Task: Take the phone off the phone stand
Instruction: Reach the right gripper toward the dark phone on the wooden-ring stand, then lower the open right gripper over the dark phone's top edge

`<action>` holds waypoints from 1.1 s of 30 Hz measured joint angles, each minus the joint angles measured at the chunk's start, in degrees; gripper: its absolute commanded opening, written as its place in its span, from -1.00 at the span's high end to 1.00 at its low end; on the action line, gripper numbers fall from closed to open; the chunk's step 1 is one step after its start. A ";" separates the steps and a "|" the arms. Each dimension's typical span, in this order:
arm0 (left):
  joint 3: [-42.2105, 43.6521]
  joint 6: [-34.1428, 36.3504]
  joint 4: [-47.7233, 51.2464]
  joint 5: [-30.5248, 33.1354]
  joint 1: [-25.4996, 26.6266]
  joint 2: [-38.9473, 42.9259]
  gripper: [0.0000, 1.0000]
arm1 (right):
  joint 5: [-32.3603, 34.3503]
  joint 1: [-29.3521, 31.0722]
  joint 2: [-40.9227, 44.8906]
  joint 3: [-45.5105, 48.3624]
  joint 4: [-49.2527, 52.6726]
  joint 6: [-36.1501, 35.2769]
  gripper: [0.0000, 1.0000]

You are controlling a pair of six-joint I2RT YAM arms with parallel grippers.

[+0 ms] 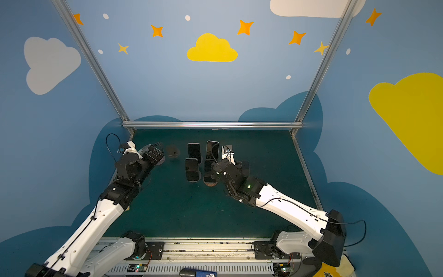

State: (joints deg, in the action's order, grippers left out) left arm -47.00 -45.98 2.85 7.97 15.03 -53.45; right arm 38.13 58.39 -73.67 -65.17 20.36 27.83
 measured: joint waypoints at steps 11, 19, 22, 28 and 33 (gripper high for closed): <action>0.00 -1.22 -0.02 -2.99 0.09 -1.44 -0.99 | -3.45 0.00 -8.87 -6.82 -0.66 1.84 -0.70; 0.00 -1.25 -0.02 -3.19 0.09 -1.49 -0.99 | -4.83 0.00 -12.66 -8.85 -0.17 4.22 -0.77; 0.00 -1.27 0.00 -3.17 0.09 -1.60 -0.99 | -4.81 0.00 -12.68 -8.85 -0.04 4.72 -0.77; 0.00 -1.25 0.00 -3.17 0.07 -1.62 -0.99 | -4.96 -0.15 -14.64 -10.03 0.46 5.22 -0.77; 0.00 -1.27 -0.02 -3.19 -0.02 -1.88 -0.99 | -5.73 -0.52 -16.70 -11.17 1.29 5.57 -0.77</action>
State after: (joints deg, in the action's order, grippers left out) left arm -47.00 -47.24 2.83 4.78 15.00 -55.33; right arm 32.40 57.87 -90.37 -76.34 21.65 33.41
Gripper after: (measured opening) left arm 0.996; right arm 0.887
